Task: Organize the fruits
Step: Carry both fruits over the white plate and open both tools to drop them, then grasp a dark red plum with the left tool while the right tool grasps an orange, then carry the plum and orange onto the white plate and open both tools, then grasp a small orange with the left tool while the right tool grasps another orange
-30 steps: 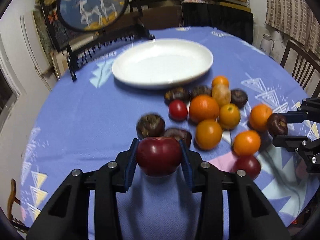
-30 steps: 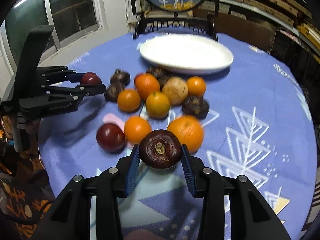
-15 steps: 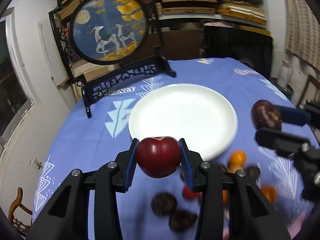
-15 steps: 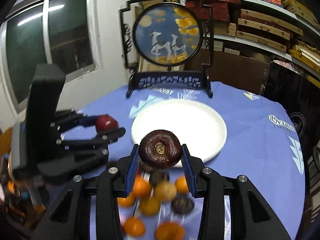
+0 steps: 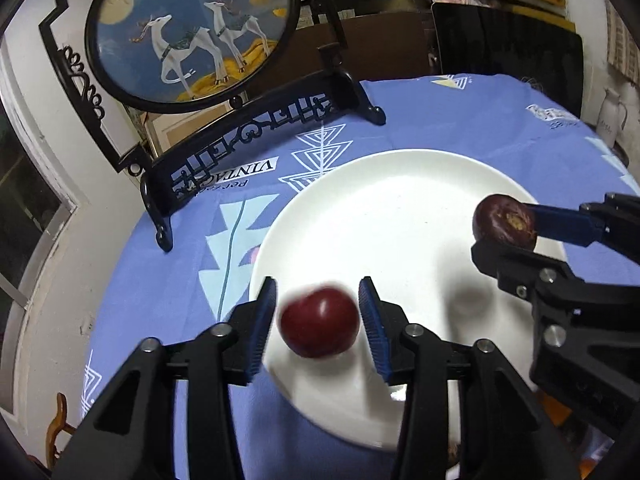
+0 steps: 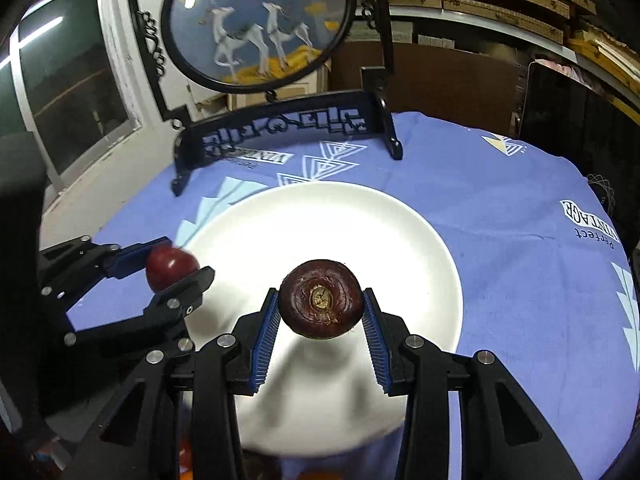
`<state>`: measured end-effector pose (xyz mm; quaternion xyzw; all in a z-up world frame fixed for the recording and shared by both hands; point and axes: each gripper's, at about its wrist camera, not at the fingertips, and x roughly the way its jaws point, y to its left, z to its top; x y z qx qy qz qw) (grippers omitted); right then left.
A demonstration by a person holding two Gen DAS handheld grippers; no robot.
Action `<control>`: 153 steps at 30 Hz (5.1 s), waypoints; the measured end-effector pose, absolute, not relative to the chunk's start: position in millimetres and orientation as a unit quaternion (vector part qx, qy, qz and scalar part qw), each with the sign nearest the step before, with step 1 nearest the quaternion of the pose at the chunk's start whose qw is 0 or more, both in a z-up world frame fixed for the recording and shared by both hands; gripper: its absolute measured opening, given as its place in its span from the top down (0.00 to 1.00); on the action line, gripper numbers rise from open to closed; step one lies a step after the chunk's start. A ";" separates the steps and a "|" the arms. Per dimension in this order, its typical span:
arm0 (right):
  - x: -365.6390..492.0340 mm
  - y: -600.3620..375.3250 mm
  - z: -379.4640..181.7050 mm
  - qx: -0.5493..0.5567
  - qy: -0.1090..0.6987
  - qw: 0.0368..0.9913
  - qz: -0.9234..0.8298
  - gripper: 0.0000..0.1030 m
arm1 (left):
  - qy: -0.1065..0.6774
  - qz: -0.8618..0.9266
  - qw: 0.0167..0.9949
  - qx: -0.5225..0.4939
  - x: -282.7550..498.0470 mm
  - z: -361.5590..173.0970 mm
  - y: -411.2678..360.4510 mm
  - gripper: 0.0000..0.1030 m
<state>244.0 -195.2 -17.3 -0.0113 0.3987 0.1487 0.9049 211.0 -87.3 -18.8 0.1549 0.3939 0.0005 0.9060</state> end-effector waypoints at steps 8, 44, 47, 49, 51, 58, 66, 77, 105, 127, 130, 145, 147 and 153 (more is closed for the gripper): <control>239.7 -201.5 -12.1 -0.017 0.391 0.910 0.136 0.33 | 0.378 0.008 0.913 0.153 205.1 -15.2 -77.2 0.23; 9.7 -246.3 -54.8 -0.121 0.410 0.873 0.233 0.19 | 0.433 -0.270 0.838 0.194 -15.9 -77.4 -119.9 0.64; 17.7 -239.7 -59.2 -0.127 0.415 0.869 0.238 0.19 | 0.421 -0.279 0.840 0.198 -20.6 -74.4 -117.8 0.64; 21.8 -236.0 -61.6 -0.133 0.417 0.867 0.237 0.19 | 0.417 -0.277 0.843 0.195 -23.2 -71.2 -112.7 0.64; 26.9 -232.4 -64.1 -0.139 0.421 0.864 0.239 0.20 | 0.417 -0.267 0.848 0.188 -21.1 -67.7 -106.5 0.64; 34.3 -228.1 -71.9 -0.152 0.437 0.852 0.247 0.55 | 0.423 -0.240 0.858 0.169 -15.4 -60.5 -87.9 0.64; 21.7 -232.8 -47.0 -0.133 0.413 0.868 0.242 0.55 | 0.403 -0.217 0.878 0.138 -7.2 -39.7 -75.1 0.64; 39.4 -209.9 5.6 -0.104 0.347 0.894 0.263 0.55 | 0.359 -0.125 0.919 0.105 45.5 6.2 -73.3 0.64; 185.9 -203.5 6.4 -0.073 0.348 0.908 0.223 0.55 | 0.371 -0.045 0.917 0.138 188.8 -4.6 -90.8 0.64; 264.3 -204.9 -18.8 -0.042 0.382 0.908 0.168 0.53 | 0.404 -0.019 0.901 0.159 240.1 -29.9 -100.5 0.35; 263.0 -212.6 -11.0 -0.031 0.367 0.915 0.163 0.47 | 0.389 -0.015 0.908 0.154 237.3 -24.0 -95.1 0.31; 107.3 -234.4 -18.4 -0.041 0.400 0.884 0.239 0.32 | 0.377 -0.052 0.916 0.129 130.9 -2.0 -44.0 0.21; 80.8 -228.4 -25.6 -0.055 0.406 0.875 0.257 0.32 | 0.374 -0.065 0.916 0.126 108.7 0.1 -35.9 0.19; 35.6 -203.9 -59.4 -0.084 0.446 0.840 0.298 0.33 | 0.386 -0.093 0.911 0.114 67.5 -5.7 -23.9 0.17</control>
